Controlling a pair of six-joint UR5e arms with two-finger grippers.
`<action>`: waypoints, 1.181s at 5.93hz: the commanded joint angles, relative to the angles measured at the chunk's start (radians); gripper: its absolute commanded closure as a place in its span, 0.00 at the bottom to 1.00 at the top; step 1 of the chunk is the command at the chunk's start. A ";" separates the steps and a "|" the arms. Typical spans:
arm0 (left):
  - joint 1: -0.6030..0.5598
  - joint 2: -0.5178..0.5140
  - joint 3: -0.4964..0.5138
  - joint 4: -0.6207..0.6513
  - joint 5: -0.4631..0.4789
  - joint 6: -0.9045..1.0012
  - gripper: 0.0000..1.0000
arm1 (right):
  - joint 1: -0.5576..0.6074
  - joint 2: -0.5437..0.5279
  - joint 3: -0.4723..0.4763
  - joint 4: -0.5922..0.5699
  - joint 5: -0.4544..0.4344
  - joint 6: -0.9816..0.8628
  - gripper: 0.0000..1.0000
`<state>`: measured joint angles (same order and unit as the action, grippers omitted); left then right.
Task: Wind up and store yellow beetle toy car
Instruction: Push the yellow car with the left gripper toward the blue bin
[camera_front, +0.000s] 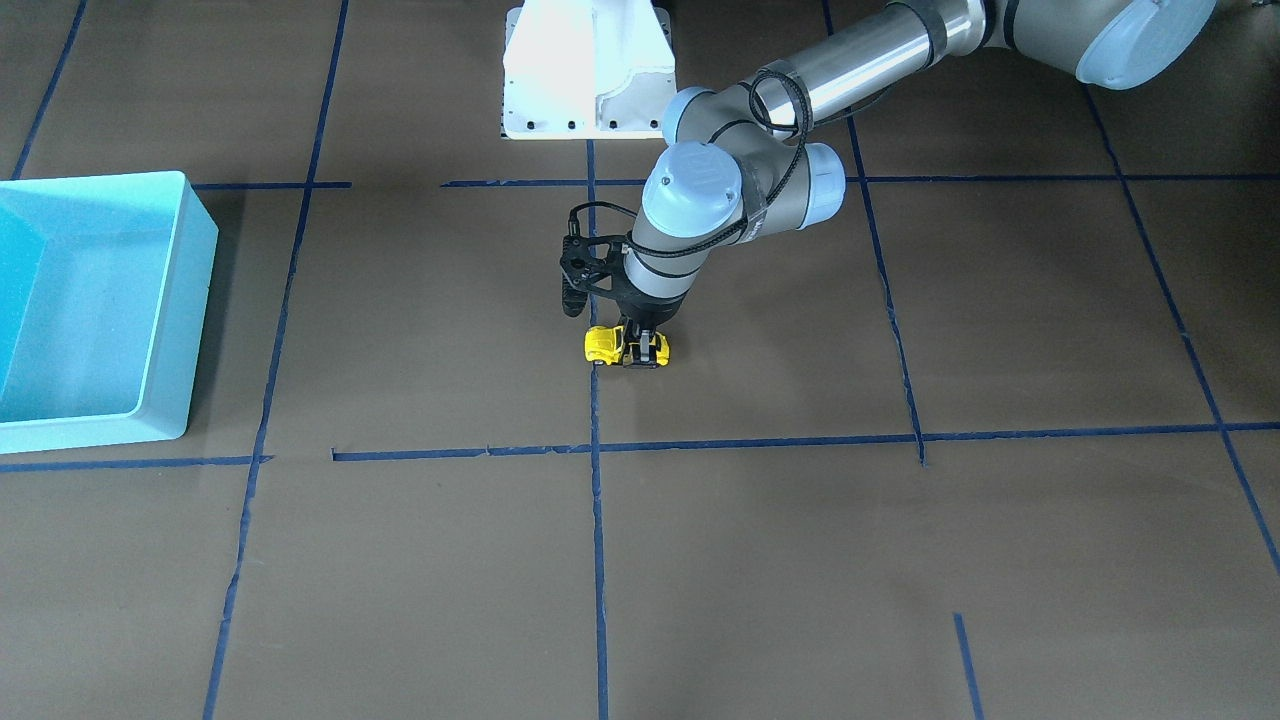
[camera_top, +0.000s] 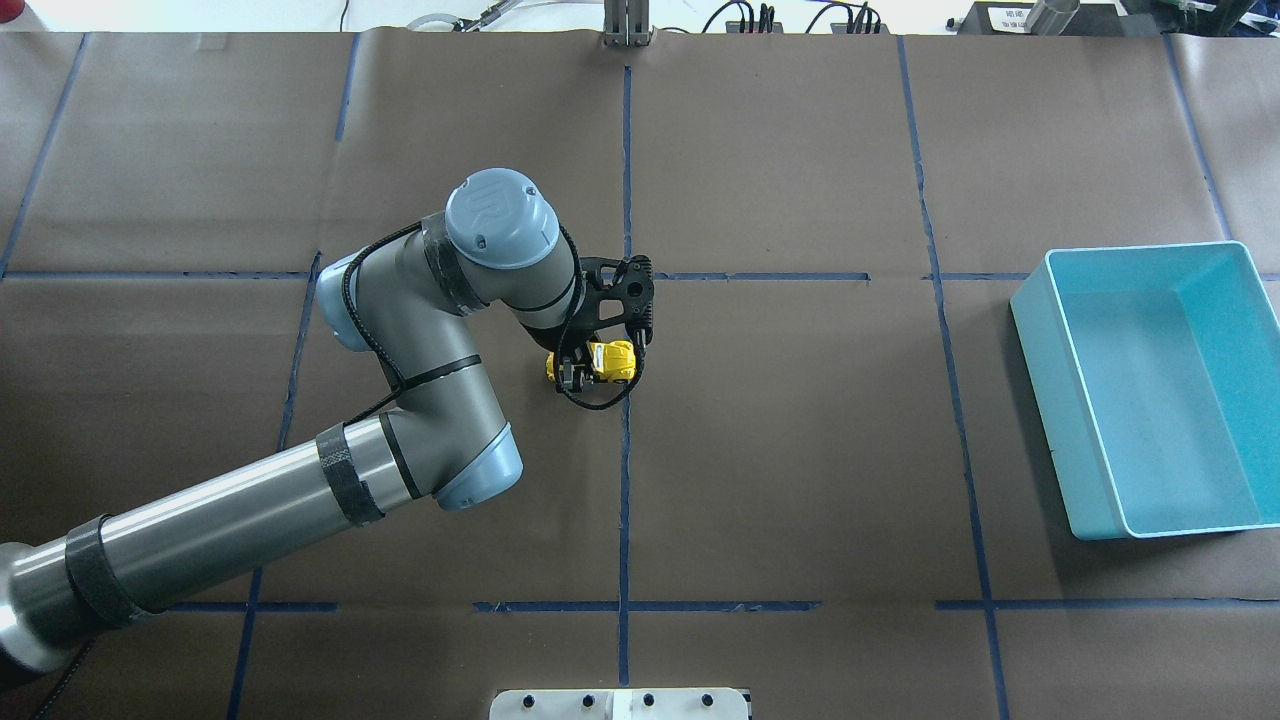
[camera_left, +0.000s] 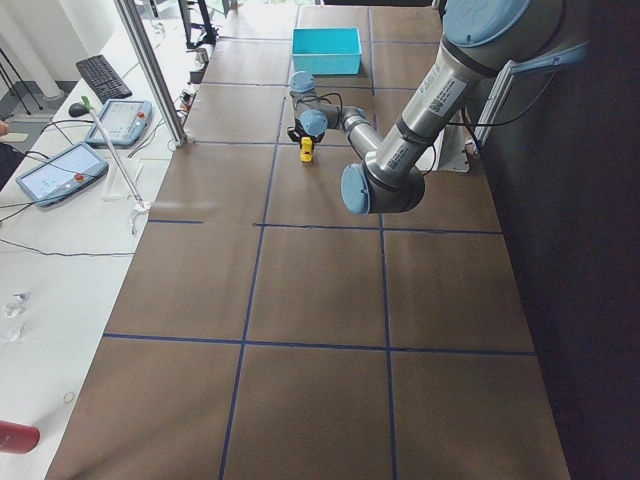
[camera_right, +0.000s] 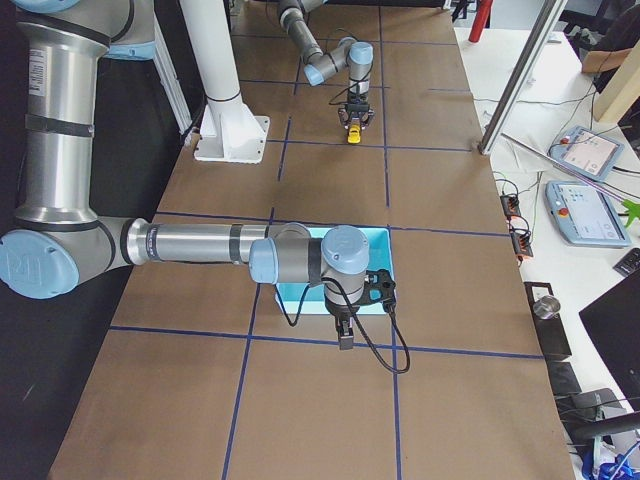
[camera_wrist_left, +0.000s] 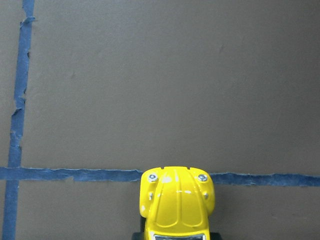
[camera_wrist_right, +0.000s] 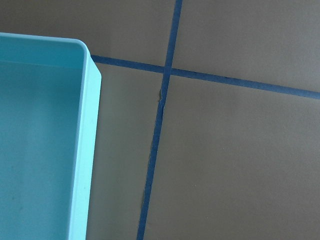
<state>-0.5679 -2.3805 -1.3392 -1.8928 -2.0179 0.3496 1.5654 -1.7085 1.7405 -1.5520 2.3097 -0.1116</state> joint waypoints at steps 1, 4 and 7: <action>-0.001 0.020 -0.011 -0.003 -0.002 0.002 1.00 | -0.001 0.000 0.004 0.001 0.002 0.000 0.00; -0.021 0.114 -0.093 -0.017 -0.048 0.003 1.00 | -0.001 -0.002 -0.004 0.001 0.002 0.001 0.00; -0.043 0.199 -0.143 -0.053 -0.076 0.046 1.00 | -0.001 -0.003 -0.025 0.001 0.002 0.001 0.00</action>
<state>-0.6056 -2.2070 -1.4725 -1.9266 -2.0866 0.3837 1.5646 -1.7111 1.7244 -1.5512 2.3098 -0.1124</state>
